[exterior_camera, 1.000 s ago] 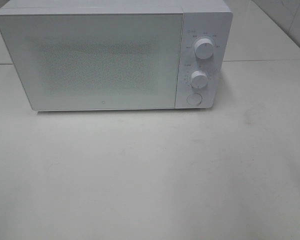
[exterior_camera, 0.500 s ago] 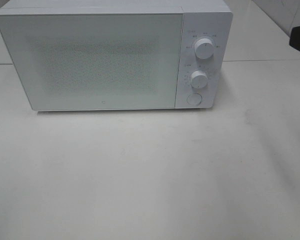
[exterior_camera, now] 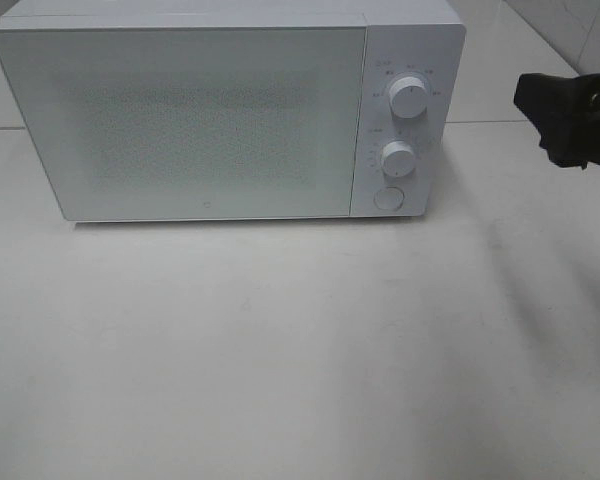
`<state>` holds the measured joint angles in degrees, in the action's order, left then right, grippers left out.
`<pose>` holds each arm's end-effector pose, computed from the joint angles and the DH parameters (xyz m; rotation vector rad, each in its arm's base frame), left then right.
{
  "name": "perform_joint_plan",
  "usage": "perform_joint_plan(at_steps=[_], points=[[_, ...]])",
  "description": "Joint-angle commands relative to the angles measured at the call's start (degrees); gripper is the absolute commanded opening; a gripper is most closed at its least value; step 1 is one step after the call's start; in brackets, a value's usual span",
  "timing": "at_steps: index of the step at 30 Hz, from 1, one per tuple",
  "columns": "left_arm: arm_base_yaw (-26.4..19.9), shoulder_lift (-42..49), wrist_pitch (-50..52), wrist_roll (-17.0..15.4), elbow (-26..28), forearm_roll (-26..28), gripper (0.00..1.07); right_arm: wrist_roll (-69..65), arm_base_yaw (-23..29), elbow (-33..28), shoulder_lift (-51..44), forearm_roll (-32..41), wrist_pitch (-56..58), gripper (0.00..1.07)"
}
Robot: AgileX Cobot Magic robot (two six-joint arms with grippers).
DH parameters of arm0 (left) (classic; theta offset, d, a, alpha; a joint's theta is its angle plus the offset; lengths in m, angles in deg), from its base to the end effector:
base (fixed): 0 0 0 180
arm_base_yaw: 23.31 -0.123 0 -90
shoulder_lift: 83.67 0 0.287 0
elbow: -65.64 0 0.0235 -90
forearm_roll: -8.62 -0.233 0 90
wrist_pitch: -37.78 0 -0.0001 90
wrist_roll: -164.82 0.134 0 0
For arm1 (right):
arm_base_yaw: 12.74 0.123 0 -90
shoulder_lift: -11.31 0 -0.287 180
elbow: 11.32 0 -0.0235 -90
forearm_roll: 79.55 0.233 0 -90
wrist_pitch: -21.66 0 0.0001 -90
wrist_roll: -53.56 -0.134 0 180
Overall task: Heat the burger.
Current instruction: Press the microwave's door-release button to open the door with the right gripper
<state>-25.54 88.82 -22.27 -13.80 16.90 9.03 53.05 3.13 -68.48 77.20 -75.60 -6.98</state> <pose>0.0162 -0.0002 0.2500 -0.0148 2.0299 0.0312 0.2170 0.0571 0.2671 -0.1462 1.6476 0.2367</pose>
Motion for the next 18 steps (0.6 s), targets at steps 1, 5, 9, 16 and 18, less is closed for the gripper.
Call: perform_joint_plan(at_steps=[1, 5, 9, 16, 18], points=[[-0.06, 1.2, 0.52, -0.34, 0.11, 0.06, 1.03, 8.37, -0.29, -3.21, 5.04, 8.77, -11.8, 0.76], [-0.06, 1.2, 0.52, -0.34, 0.11, 0.06, 1.03, 6.99, -0.29, -5.1, 10.31, 9.17, -19.25, 0.76], [-0.06, 1.2, 0.52, -0.34, 0.11, 0.06, 1.03, 6.3, 0.11, -5.67, 12.78, 9.17, -21.66, 0.76], [-0.06, 1.2, 0.52, -0.34, 0.11, 0.06, 1.03, 9.85, 8.94, -6.36, 20.57, 16.56, -28.99, 0.76], [-0.06, 1.2, 0.52, -0.34, 0.11, 0.06, 1.03, 11.06, 11.63, -6.36, 22.92, 19.14, -31.86, 0.76]])
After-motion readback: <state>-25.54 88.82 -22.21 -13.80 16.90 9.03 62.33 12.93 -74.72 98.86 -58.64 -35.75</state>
